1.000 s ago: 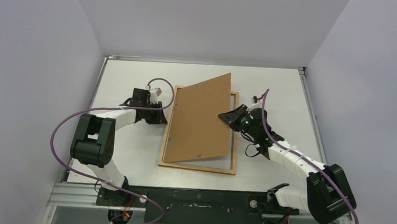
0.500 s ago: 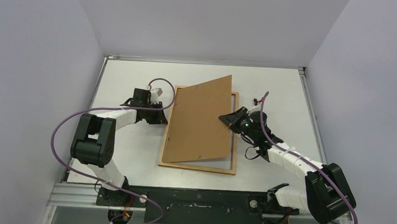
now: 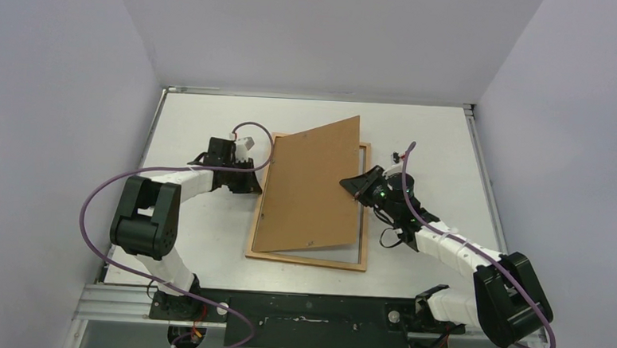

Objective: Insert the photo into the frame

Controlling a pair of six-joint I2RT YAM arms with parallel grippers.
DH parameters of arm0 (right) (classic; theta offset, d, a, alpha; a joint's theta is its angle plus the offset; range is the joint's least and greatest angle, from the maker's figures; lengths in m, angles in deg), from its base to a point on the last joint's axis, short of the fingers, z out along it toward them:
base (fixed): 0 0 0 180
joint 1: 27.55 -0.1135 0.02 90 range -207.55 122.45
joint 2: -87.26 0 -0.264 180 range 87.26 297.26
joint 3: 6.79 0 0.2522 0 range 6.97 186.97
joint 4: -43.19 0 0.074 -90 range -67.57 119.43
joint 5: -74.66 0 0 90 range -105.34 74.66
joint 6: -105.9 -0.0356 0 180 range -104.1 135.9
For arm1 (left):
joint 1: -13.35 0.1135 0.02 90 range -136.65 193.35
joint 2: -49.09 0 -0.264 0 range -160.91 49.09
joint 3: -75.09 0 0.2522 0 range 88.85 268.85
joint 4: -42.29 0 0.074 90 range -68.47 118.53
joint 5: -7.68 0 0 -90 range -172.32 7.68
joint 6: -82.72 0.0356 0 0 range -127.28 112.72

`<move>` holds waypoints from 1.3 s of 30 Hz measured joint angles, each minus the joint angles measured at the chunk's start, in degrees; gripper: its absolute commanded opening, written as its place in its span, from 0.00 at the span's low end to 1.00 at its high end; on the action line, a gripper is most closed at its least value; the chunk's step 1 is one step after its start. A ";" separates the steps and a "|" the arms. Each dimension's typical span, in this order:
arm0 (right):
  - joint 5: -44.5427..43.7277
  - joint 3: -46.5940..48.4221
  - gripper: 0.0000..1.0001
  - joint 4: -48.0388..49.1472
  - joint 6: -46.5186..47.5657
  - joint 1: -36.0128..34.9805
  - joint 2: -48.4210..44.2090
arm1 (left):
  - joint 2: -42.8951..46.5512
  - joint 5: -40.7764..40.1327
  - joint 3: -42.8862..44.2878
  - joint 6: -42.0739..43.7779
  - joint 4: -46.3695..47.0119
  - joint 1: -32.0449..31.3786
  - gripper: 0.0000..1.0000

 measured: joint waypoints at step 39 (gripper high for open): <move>-15.32 9.86 0.91 -21.77 15.39 -6.12 5.62 | -0.04 0.52 0.00 0.46 0.79 -0.26 0.04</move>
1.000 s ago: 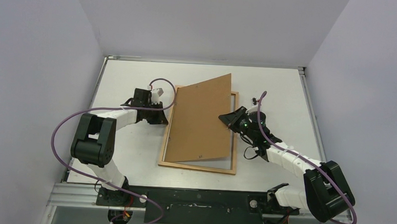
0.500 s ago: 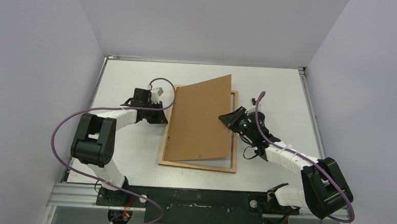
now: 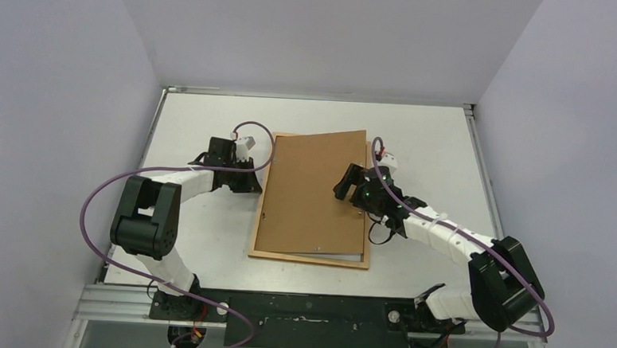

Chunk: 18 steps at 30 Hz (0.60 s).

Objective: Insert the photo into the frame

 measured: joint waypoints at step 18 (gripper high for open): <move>-16.90 14.29 0.90 -22.43 7.08 -9.29 10.97 | -0.11 0.24 0.00 -0.24 0.00 0.13 0.03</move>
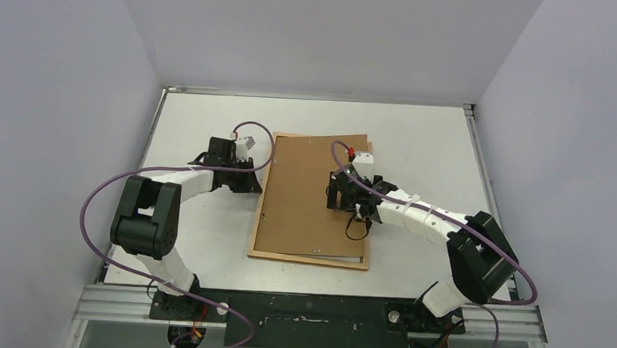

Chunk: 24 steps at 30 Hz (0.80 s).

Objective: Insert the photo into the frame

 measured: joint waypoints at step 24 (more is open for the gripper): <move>-1.97 3.48 1.00 -2.01 2.95 -3.26 3.15 | -0.07 1.01 0.00 -0.22 -0.26 0.22 0.03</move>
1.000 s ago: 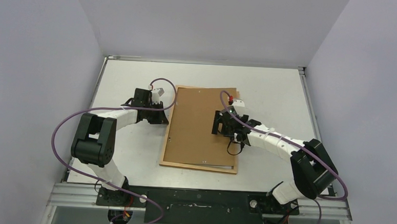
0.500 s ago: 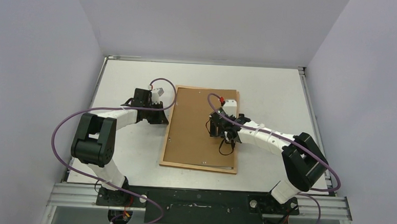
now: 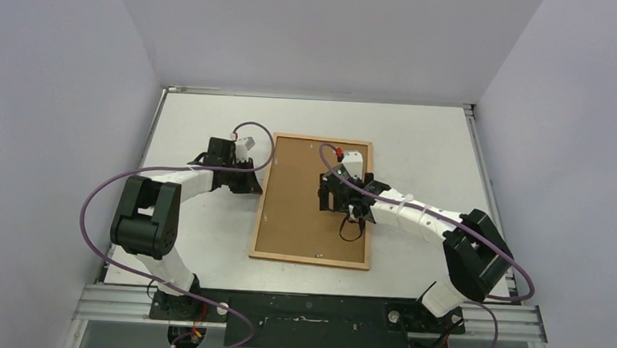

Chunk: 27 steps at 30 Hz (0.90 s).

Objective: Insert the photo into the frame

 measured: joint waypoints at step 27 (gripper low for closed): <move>14.99 17.09 0.16 16.74 4.68 13.09 17.68 | 0.72 3.48 4.68 4.63 -9.70 0.81 0.28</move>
